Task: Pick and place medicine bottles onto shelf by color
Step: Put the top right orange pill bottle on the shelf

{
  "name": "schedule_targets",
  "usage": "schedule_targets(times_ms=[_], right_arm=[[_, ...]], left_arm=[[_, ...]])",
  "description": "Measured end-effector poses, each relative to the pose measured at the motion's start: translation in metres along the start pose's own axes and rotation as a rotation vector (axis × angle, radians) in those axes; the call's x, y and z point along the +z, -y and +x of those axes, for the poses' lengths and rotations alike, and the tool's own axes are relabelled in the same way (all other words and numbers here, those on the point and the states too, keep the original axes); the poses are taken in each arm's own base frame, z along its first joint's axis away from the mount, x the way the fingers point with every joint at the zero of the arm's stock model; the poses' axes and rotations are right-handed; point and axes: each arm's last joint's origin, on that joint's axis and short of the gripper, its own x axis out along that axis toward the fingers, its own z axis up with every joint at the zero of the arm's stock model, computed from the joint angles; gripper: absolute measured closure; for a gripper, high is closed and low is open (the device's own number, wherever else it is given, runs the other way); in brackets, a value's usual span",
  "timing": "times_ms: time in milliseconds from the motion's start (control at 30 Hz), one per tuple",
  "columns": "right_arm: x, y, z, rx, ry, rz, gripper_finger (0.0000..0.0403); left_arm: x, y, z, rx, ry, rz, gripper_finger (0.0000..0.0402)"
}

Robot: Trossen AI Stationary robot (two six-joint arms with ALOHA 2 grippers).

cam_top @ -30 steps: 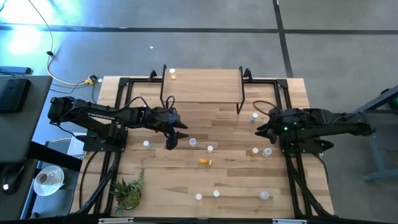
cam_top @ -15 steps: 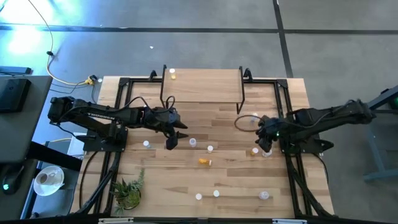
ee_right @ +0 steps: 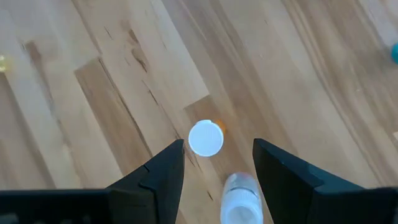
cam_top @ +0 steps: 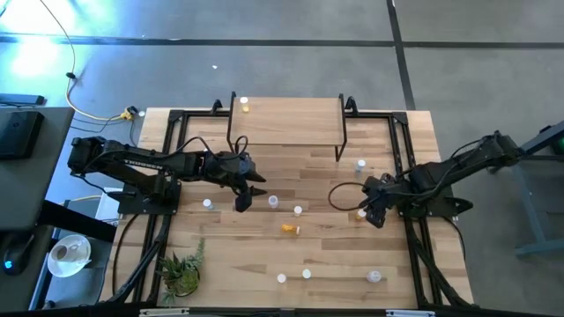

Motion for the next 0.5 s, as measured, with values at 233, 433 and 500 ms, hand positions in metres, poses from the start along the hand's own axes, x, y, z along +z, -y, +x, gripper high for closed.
schedule_targets(times_ms=[233, 433, 500], right_arm=[[-0.005, -0.010, 0.009, -0.063, -0.009, -0.126, 0.0222], [-0.008, -0.019, 0.019, -0.080, -0.037, -0.226, 0.0222], [-0.007, -0.022, 0.023, -0.078, -0.037, -0.254, 0.0222]], left_arm=[[0.000, 0.000, 0.000, 0.000, 0.000, 0.000, 0.0211], [0.000, 0.000, 0.000, 0.001, 0.001, 0.000, 0.0211], [0.000, 0.000, 0.000, 0.004, 0.001, 0.001, 0.0211]])
